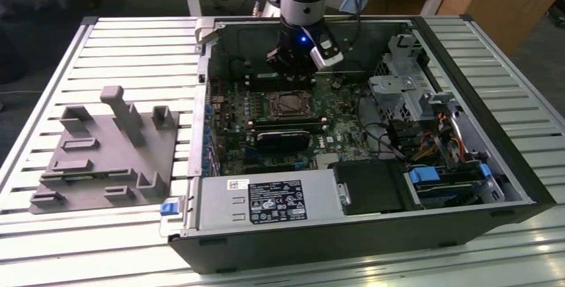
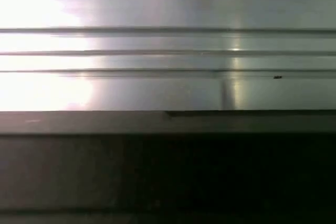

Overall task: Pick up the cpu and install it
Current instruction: 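Install the first cpu locking lever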

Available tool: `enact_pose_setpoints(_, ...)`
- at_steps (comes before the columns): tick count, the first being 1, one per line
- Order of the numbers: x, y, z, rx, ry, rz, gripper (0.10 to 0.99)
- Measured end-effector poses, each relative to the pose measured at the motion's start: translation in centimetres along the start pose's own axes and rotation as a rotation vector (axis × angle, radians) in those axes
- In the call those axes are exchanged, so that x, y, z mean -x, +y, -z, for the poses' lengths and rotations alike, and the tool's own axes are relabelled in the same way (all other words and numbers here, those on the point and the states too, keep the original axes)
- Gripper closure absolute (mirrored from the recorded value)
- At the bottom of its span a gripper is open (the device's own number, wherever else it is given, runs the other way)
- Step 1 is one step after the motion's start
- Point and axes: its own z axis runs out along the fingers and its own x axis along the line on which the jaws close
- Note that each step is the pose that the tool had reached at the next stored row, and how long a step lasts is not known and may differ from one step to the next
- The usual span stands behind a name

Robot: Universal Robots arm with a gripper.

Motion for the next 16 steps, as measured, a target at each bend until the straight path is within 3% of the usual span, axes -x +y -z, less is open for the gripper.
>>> enact_pose_setpoints(2, 0.02, 0.02, 0.43, -0.001, 0.0001, 0.0, 0.98)
enact_pose_setpoints(16, 0.07, -0.24, 0.44, -0.004, -0.0001, 0.0, 0.98)
